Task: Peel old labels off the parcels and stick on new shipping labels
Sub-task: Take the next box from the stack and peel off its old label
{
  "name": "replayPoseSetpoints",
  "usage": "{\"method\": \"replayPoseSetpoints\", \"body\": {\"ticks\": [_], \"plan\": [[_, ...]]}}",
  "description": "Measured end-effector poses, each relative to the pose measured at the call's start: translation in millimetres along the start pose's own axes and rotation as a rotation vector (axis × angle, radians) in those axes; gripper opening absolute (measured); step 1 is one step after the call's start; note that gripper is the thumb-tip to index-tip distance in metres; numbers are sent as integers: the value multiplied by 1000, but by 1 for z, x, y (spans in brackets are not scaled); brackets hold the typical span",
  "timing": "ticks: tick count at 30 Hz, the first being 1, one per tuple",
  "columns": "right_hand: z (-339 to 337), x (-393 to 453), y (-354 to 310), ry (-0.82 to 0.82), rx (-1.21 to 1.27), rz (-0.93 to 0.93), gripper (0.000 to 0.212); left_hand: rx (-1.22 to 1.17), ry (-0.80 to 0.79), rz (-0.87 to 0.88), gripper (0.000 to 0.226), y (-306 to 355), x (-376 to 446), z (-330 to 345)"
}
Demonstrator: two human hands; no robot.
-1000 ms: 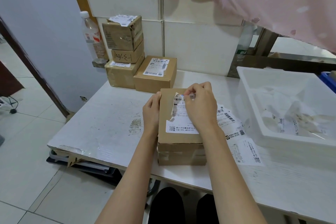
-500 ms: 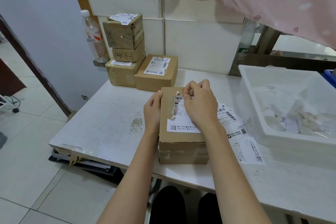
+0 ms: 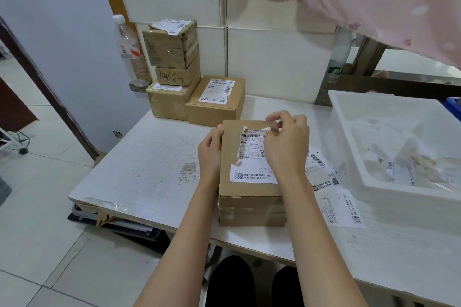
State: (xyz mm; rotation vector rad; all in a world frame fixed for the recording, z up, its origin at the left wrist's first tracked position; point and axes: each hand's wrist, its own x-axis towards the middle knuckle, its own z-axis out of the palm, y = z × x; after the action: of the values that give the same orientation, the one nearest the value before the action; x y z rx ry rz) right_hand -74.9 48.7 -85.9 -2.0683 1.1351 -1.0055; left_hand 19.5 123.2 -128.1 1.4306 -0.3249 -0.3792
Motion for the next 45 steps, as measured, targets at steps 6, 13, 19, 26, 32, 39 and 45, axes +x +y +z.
{"method": "replayPoseSetpoints", "body": {"ticks": [6, 13, 19, 26, 32, 39, 45], "plan": [[4, 0, 2, -46, -197, 54, 19, 4, -8, 11, 35, 2, 0, 0], [5, 3, 4, -64, -305, -62, 23, -1, 1, -6, 39, 2, -1, 1], [4, 1, 3, -171, -253, -175, 18, -21, 15, -8, 32, 1, -1, 2], [-3, -4, -2, -49, -48, -64, 35, -31, 22, -31, 36, 2, -1, 2], [-4, -7, -2, -39, -270, 41, 19, -29, 15, -22, 35, 3, -2, 1], [-3, -5, 0, -122, -263, -118, 19, -12, 25, -47, 37, 4, -1, 1], [-3, -7, -2, -71, -217, -189, 10, 23, 17, 2, 34, 5, -2, 2]]}}
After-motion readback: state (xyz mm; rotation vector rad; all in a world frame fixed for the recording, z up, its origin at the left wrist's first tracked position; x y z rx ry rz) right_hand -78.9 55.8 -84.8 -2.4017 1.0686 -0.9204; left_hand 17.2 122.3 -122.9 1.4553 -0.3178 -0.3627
